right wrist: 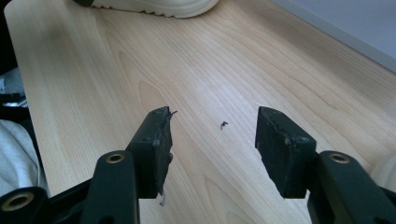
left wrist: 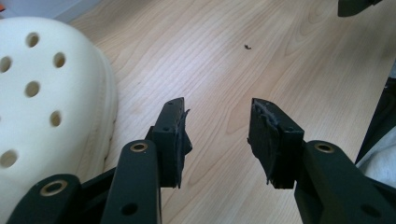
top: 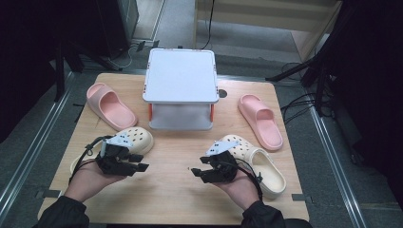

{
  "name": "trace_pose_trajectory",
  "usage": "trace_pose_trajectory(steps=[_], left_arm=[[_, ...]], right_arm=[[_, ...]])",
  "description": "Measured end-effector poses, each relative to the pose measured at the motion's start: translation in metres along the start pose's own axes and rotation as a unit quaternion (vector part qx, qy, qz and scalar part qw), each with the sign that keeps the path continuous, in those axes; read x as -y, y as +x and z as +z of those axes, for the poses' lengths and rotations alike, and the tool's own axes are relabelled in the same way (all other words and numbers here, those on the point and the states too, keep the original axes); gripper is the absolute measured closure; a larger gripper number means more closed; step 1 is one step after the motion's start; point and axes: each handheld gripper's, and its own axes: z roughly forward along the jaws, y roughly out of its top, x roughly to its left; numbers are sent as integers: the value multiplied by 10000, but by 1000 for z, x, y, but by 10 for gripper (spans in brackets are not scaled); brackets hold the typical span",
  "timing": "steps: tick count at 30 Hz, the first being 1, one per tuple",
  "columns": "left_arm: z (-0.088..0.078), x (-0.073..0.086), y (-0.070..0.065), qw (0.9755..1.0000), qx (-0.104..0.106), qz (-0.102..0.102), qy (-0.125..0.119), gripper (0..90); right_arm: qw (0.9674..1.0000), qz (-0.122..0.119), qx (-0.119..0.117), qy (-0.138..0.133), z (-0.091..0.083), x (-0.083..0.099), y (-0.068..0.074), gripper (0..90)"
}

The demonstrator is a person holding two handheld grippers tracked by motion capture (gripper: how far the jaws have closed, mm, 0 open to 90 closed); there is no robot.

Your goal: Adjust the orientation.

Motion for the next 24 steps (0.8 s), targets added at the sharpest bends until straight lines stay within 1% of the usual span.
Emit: trace_pose_trajectory(steps=[2,3,5,7,9,11,12,13,15,17,18,19,20,21,23,24], left_arm=[[-3,2,2,10000,-17,-43,-33,559],[-5,3,3,10000,-35,-49,-38,559],[-7,6,4,9999,-62,-65,-49,558],[-13,9,6,9999,-110,-88,-45,557],[-15,10,7,9999,-114,-101,-58,556],[-20,14,9,9998,-111,-176,-15,540],[-26,18,9,9996,-215,-178,-4,542],[-26,18,9,9996,-215,-178,-4,542],[-32,22,9,9994,-274,-211,13,542],[-39,25,11,9991,-322,-289,-5,542],[-45,28,14,9986,-391,-355,-34,542],[-45,28,14,9986,-391,-355,-34,542],[-48,30,15,9983,-435,-395,-46,540],[-54,32,17,9975,-551,-437,-76,534],[-57,33,18,9973,-582,-434,-54,503],[-59,34,19,9965,-696,-450,-60,502]], right_arm=[[10000,-80,-5,59,3,-1,1,459],[10000,-80,-5,59,3,-1,1,459],[9999,-70,8,146,6,-2,2,450],[9998,-85,13,165,7,-3,1,444],[9998,-92,-1,164,8,-3,1,443],[9998,-99,-4,169,9,-5,0,440],[9998,-102,-11,174,9,-5,0,439],[9998,-102,-11,174,9,-5,0,439],[9997,-115,-1,192,10,-6,-1,439],[9997,-106,-8,201,11,-6,-1,439],[9997,-118,-14,209,12,-7,-1,439],[9997,-118,-14,209,12,-7,-1,439],[9996,-138,-18,242,13,-8,0,439],[9996,-158,-21,253,14,-8,0,439],[9995,-178,-28,276,15,-8,1,439],[9994,-182,-34,284,16,-9,1,438]])
